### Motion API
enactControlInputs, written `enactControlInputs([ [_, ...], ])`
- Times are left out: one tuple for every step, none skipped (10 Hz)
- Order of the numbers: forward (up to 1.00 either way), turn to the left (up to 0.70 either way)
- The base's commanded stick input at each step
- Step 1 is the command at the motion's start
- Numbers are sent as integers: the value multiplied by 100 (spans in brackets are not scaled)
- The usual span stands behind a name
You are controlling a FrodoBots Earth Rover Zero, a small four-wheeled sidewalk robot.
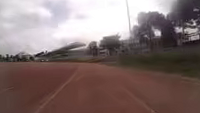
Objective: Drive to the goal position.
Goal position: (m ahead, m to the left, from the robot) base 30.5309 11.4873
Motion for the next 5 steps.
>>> enactControlInputs([
  [85,0],
  [85,0],
  [85,0],
  [85,0],
  [85,0],
])
